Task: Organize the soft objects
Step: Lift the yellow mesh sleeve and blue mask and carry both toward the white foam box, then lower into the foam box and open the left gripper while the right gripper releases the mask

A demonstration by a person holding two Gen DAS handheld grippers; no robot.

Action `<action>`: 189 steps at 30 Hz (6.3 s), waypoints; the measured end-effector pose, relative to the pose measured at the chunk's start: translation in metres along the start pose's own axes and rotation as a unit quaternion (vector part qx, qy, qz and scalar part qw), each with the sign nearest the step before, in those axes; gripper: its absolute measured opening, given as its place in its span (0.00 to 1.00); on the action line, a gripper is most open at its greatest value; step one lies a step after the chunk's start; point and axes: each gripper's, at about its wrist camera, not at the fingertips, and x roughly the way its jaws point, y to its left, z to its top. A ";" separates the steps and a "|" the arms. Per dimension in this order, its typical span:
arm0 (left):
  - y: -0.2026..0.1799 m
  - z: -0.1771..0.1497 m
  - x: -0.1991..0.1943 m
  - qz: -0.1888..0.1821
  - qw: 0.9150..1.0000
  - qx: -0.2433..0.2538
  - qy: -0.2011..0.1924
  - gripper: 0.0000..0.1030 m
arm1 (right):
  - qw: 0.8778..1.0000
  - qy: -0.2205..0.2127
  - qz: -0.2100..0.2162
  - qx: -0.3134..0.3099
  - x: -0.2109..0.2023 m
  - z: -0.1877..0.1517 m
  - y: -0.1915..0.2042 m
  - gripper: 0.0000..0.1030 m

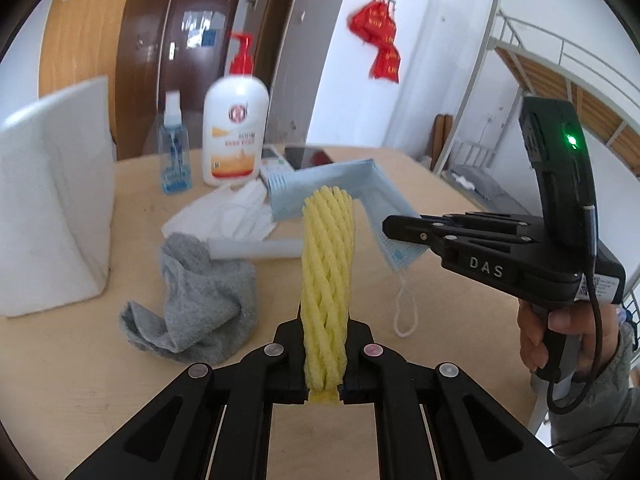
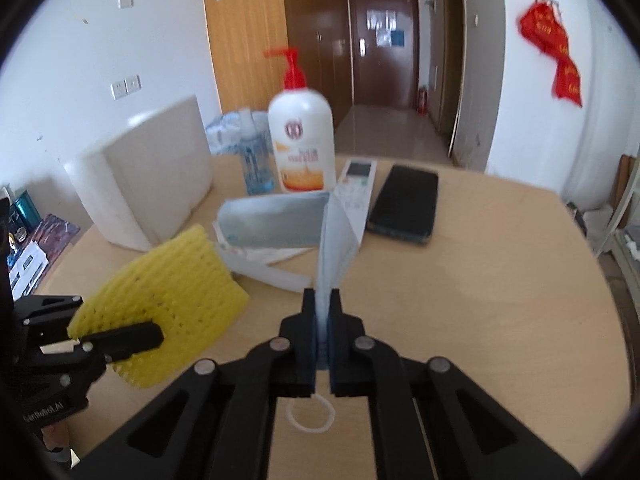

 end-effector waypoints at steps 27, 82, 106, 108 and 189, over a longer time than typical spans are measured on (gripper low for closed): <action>-0.020 -0.020 -0.141 0.112 0.985 0.010 -0.132 0.09 | 0.992 -0.115 0.040 -0.011 -0.101 -0.030 0.047 0.06; 0.053 -0.007 -0.201 0.242 0.955 -0.044 -0.166 0.09 | 0.980 -0.125 0.125 -0.088 -0.076 0.044 0.151 0.06; 0.103 0.063 -0.169 0.258 0.952 -0.044 -0.157 0.09 | 0.980 -0.120 0.120 -0.107 -0.026 0.116 0.167 0.06; 0.108 0.069 -0.165 0.259 0.953 -0.047 -0.153 0.09 | 0.979 -0.118 0.122 -0.109 -0.019 0.121 0.170 0.06; 0.217 0.105 -0.129 0.337 0.924 -0.121 -0.132 0.95 | 0.980 -0.042 0.156 -0.120 0.088 0.171 0.199 0.06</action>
